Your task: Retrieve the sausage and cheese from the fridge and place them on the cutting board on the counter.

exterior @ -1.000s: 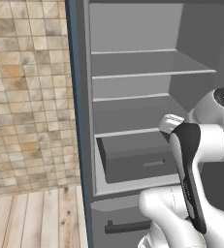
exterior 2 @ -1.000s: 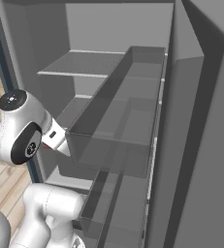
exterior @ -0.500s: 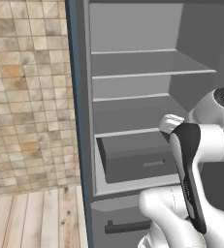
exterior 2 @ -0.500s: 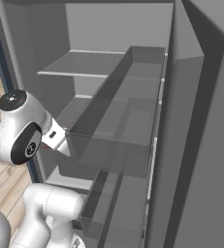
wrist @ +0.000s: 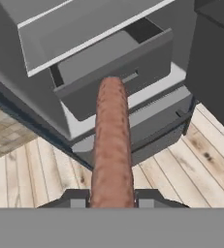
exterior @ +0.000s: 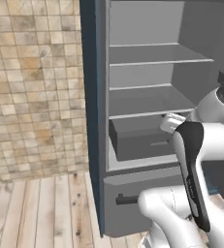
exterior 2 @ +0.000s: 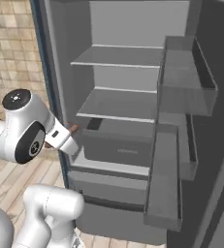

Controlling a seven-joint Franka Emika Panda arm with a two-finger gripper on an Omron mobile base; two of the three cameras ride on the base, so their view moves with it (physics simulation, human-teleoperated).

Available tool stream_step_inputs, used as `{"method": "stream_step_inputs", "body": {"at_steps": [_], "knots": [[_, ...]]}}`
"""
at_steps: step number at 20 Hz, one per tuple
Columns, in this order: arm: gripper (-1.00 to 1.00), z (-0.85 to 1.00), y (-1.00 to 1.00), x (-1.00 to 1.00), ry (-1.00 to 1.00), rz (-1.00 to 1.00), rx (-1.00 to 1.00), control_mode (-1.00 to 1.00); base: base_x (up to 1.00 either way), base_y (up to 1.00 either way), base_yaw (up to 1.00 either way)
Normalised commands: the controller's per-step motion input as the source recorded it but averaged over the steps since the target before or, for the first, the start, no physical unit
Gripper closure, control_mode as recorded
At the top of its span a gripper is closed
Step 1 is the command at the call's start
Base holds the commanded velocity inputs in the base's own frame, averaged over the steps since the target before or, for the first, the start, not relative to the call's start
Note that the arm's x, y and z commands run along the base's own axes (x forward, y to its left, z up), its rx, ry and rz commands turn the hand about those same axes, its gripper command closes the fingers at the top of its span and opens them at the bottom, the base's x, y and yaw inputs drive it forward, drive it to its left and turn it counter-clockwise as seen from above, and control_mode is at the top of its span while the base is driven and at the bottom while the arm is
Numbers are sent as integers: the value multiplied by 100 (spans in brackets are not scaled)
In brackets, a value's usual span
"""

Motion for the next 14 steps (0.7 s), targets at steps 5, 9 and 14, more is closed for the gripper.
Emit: {"method": "stream_step_inputs", "body": {"at_steps": [5, 9, 14], "knots": [[100, 0, 0, 0, 0, 0, 0, 100, -64, 100, -25], [100, 0, 0, 0, 0, 0, 0, 100, -41, 74, -70], [100, 0, 0, 0, 0, 0, 0, 100, -16, 32, -92]]}}
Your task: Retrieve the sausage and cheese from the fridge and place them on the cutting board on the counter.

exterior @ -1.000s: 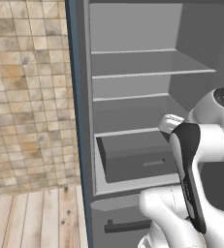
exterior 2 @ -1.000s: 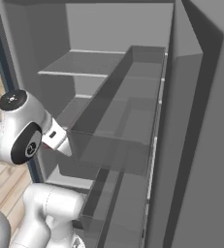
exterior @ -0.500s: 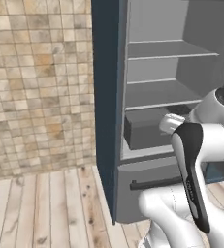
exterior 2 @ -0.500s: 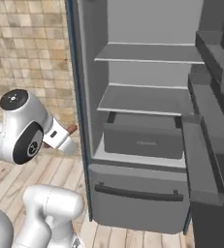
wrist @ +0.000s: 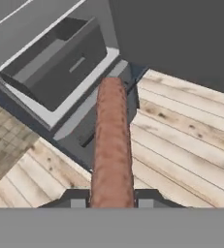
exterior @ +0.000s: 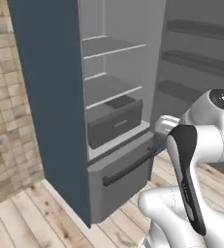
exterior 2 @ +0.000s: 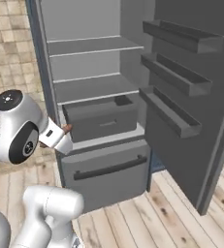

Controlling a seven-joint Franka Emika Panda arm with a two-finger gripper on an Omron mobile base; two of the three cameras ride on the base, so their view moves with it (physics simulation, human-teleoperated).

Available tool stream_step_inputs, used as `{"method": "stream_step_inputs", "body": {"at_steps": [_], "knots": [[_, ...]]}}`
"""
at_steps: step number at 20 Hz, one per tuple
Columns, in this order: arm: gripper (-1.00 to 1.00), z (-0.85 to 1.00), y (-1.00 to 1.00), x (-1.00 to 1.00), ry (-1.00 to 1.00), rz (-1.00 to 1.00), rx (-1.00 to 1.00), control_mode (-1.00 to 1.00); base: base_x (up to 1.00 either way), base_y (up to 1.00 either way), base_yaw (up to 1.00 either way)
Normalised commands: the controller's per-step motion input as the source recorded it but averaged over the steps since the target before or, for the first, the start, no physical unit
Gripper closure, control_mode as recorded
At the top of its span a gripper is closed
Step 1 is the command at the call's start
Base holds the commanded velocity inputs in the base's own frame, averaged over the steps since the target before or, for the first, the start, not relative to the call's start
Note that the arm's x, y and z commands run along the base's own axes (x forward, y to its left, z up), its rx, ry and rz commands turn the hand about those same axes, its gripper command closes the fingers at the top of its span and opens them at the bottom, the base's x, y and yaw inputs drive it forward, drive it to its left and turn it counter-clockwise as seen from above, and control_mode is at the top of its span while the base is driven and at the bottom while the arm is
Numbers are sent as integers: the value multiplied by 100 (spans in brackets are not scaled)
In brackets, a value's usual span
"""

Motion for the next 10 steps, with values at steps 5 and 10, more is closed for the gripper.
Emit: {"method": "stream_step_inputs", "body": {"at_steps": [5, 10], "knots": [[100, 0, 0, 0, 0, 0, 0, 100, 0, 32, -93], [100, 0, 0, 0, 0, 0, 0, 100, -1, 34, -92]]}}
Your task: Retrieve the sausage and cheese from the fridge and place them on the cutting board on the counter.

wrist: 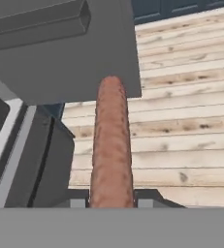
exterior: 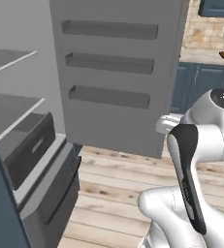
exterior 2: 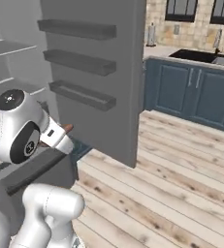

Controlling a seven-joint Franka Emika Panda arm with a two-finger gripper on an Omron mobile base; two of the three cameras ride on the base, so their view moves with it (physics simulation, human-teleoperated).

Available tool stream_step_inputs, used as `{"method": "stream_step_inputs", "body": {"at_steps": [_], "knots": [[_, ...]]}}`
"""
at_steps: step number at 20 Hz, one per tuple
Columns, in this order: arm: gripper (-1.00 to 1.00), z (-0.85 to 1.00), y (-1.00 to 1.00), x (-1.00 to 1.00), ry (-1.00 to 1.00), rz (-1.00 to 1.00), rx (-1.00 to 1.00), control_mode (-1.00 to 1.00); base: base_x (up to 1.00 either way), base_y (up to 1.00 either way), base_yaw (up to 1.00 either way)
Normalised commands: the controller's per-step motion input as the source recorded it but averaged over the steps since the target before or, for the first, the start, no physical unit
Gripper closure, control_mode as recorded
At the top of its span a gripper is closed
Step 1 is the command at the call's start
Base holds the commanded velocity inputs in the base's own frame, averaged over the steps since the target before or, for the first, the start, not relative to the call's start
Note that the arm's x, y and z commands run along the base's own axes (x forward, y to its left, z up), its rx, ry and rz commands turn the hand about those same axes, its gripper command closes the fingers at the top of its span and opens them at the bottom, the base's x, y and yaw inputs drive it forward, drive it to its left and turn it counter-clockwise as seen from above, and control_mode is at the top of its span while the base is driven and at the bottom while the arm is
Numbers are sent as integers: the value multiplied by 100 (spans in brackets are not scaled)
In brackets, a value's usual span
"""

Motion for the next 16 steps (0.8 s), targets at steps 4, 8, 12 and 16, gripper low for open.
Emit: {"method": "stream_step_inputs", "body": {"at_steps": [4, 8, 12, 16], "knots": [[100, 0, 0, 0, 0, 0, 0, 100, -12, 24, -84], [100, 0, 0, 0, 0, 0, 0, 100, -14, 2, -71], [100, 0, 0, 0, 0, 0, 0, 100, 17, -42, -43], [100, 0, 0, 0, 0, 0, 0, 100, 56, -73, -12]]}}
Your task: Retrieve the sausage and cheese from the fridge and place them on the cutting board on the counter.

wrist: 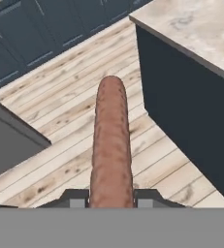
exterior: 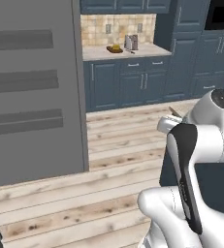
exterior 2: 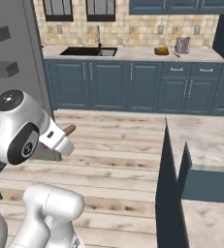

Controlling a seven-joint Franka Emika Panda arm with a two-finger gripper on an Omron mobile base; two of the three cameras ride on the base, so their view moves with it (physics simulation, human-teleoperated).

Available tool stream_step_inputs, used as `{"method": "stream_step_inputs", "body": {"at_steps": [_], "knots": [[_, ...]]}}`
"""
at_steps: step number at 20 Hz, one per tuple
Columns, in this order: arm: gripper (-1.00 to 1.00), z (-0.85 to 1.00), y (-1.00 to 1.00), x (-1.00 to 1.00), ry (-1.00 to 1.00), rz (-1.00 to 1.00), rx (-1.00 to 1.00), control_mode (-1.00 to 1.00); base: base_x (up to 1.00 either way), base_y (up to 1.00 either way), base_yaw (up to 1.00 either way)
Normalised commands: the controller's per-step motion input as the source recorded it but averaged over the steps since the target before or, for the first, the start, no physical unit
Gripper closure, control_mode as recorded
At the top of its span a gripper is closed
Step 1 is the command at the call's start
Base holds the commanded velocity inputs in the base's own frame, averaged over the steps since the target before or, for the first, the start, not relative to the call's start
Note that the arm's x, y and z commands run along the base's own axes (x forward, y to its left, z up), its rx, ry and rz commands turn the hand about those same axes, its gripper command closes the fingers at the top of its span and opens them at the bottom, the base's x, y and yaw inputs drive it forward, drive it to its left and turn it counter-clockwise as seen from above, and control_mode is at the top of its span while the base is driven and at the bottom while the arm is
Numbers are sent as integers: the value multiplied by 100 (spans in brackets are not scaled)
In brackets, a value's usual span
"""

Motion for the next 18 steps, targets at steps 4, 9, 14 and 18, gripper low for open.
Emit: {"method": "stream_step_inputs", "body": {"at_steps": [4, 9, 14, 18], "knots": [[100, 0, 0, 0, 0, 0, 0, 100, 68, -95, -1], [100, 0, 0, 0, 0, 0, 0, 100, 98, -82, 0], [100, 0, 0, 0, 0, 0, 0, 100, 100, -25, 0], [100, 0, 0, 0, 0, 0, 0, 100, 100, -12, 0]]}}
